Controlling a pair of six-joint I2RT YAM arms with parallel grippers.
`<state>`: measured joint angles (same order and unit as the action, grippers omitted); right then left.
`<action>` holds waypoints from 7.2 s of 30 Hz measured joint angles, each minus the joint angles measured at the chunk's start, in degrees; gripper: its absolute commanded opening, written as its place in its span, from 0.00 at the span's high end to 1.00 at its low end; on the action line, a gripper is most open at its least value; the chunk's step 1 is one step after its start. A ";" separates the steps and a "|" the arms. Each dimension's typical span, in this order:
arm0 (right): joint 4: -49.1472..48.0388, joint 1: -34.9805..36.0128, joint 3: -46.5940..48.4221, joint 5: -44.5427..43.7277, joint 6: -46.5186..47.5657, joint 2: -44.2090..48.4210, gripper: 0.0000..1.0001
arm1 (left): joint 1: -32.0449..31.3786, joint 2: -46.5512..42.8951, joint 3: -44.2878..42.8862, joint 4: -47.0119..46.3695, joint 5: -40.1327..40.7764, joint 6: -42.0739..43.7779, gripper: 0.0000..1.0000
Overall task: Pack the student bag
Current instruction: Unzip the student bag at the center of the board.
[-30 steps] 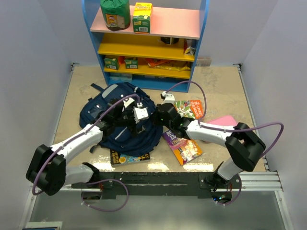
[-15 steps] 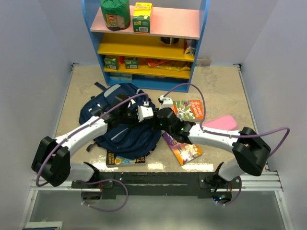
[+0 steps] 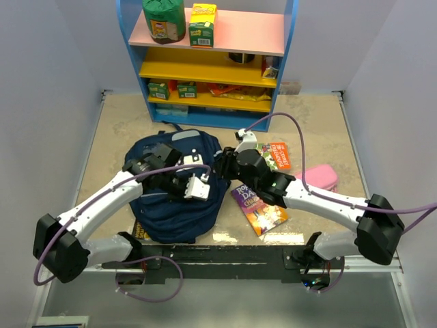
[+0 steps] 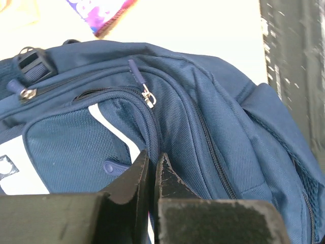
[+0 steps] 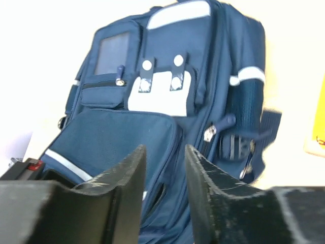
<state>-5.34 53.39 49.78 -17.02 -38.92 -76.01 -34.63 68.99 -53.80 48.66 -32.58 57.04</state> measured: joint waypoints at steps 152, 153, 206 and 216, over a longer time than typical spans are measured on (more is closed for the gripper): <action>1.92 7.50 -11.98 7.30 34.84 4.22 0.74 | -1.44 -18.27 8.44 -7.43 12.24 -21.38 1.00; 1.86 7.82 -11.98 7.72 34.12 3.69 0.73 | -1.42 -18.27 8.46 -7.76 12.50 -21.38 1.00; -2.80 27.17 1.99 -9.60 23.39 -11.54 1.00 | -0.24 0.31 2.54 -11.85 16.22 -38.29 1.00; -5.95 30.75 14.25 -16.65 28.00 -22.75 1.00 | 0.00 4.90 -5.31 -10.69 11.61 -43.41 1.00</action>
<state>-11.29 84.14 64.03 -33.67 -10.92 -98.76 -34.63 73.89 -59.11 37.98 -20.97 13.63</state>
